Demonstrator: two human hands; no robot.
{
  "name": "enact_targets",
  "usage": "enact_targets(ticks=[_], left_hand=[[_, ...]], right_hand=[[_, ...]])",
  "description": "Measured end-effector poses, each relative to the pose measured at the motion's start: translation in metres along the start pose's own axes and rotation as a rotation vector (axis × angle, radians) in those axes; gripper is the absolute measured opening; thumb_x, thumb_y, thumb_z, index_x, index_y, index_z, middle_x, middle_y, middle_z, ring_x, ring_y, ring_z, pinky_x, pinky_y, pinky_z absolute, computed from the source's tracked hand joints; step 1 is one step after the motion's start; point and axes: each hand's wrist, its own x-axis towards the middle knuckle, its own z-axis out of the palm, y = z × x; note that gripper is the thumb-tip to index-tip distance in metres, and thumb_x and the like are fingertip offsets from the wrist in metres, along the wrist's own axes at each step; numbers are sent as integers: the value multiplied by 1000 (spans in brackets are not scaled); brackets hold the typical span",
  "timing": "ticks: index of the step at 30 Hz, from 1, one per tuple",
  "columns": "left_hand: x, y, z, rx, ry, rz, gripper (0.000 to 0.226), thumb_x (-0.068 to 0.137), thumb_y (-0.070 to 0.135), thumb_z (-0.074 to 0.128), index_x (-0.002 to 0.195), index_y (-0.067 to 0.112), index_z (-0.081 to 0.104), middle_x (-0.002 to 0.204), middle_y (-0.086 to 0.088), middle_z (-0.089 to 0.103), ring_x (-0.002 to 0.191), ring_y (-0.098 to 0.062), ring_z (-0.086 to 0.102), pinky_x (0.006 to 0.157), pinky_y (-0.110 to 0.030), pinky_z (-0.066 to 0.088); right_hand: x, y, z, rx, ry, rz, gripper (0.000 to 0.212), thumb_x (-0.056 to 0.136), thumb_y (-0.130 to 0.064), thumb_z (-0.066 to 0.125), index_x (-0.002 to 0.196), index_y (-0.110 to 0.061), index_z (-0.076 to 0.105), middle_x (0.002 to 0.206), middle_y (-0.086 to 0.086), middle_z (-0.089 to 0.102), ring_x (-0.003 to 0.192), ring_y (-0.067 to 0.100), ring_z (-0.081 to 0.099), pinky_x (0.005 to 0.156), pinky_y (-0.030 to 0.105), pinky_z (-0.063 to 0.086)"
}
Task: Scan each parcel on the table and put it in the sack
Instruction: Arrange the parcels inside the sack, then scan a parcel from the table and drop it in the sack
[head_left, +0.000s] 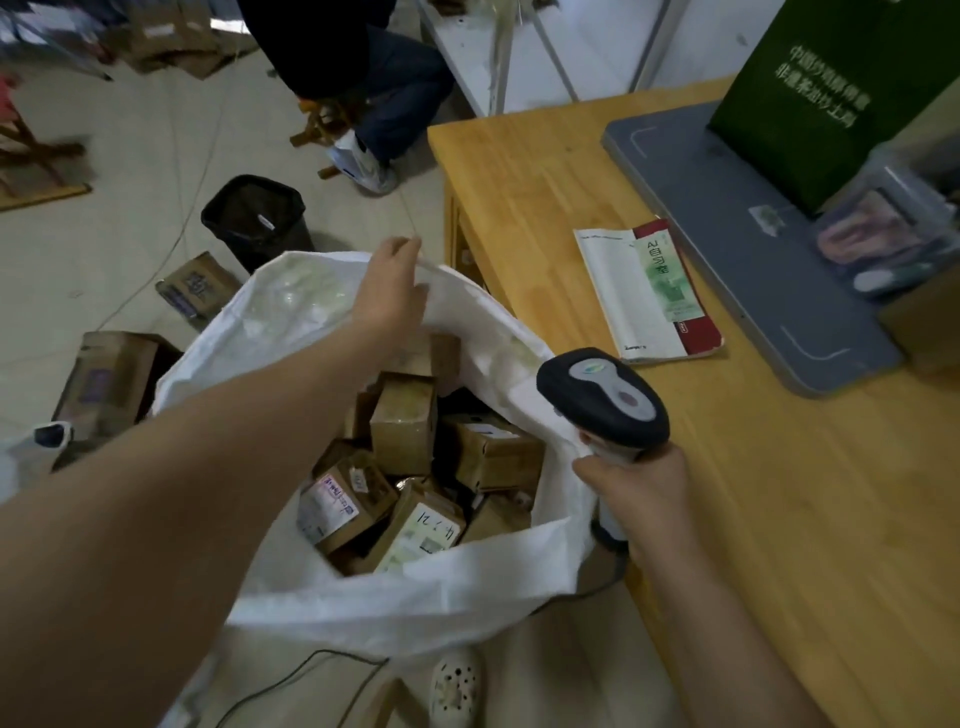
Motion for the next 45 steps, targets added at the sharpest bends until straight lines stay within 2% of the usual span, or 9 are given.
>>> enact_targets(ticks=[10, 13, 16, 21, 26, 33, 37, 40, 45], left_hand=[[-104, -12, 28, -5, -308, -158, 40, 94, 8, 50, 133, 10, 54, 138, -13, 43, 125, -31, 46, 103, -37, 37], [-124, -8, 29, -22, -323, -183, 38, 94, 10, 52, 133, 11, 55, 139, -10, 44, 122, -27, 49, 100, -34, 40], [-135, 3, 25, -51, -298, -187, 43, 93, 10, 55, 136, 13, 53, 140, -7, 45, 124, -24, 48, 100, -34, 40], [-148, 72, 16, -97, -147, 63, 42, 91, 12, 55, 133, 17, 57, 136, -4, 55, 126, -22, 46, 105, -35, 37], [-172, 179, 24, -143, -157, 419, 46, 87, 16, 60, 133, 16, 57, 133, -4, 58, 126, -23, 45, 104, -35, 34], [-233, 329, 68, -178, -293, 724, 50, 87, 21, 59, 136, 16, 53, 134, -3, 57, 127, -22, 46, 104, -32, 31], [-284, 418, 95, -233, -383, 878, 47, 88, 16, 61, 135, 11, 55, 132, -8, 59, 124, -25, 48, 101, -29, 33], [-329, 484, 123, -210, -465, 1012, 46, 91, 18, 58, 137, 14, 52, 132, -5, 57, 125, -23, 47, 97, -27, 34], [-399, 582, 182, -172, -637, 1132, 46, 91, 19, 58, 136, 15, 53, 127, -8, 59, 118, -25, 53, 91, -33, 44]], right_hand=[[-1, -9, 6, -31, -27, -9, 29, 76, 8, 67, 96, -10, 54, 71, -8, 49, 63, 2, 44, 59, 23, 42], [-5, -8, -1, -24, 12, -21, 33, 76, 7, 69, 107, 0, 58, 73, -6, 49, 69, 11, 48, 72, 31, 42], [-14, -2, -14, -15, 25, 3, 26, 77, -4, 75, 96, -4, 57, 83, -1, 57, 85, 18, 55, 77, 35, 48], [-43, 5, -53, 150, 25, 132, 23, 81, -19, 74, 73, -1, 63, 66, 18, 68, 53, 25, 64, 56, 35, 56], [-65, 11, -127, 607, 18, 227, 16, 86, -18, 67, 83, -3, 62, 56, 7, 60, 41, 15, 55, 41, 23, 46], [-98, 42, -267, 1262, 81, 152, 13, 85, -18, 58, 85, -5, 55, 58, -2, 52, 40, 8, 48, 41, 17, 43], [-131, 74, -359, 1372, 244, -76, 39, 49, -9, 76, 81, -7, 53, 54, -1, 51, 40, 8, 48, 42, 18, 43], [-158, 109, -426, 1360, 448, -119, 13, 83, -6, 61, 77, -10, 51, 52, -2, 50, 39, 8, 46, 41, 17, 42], [-182, 176, -495, 1311, 792, -53, 21, 93, -5, 55, 73, -10, 51, 44, -4, 48, 34, 7, 43, 38, 18, 38]])
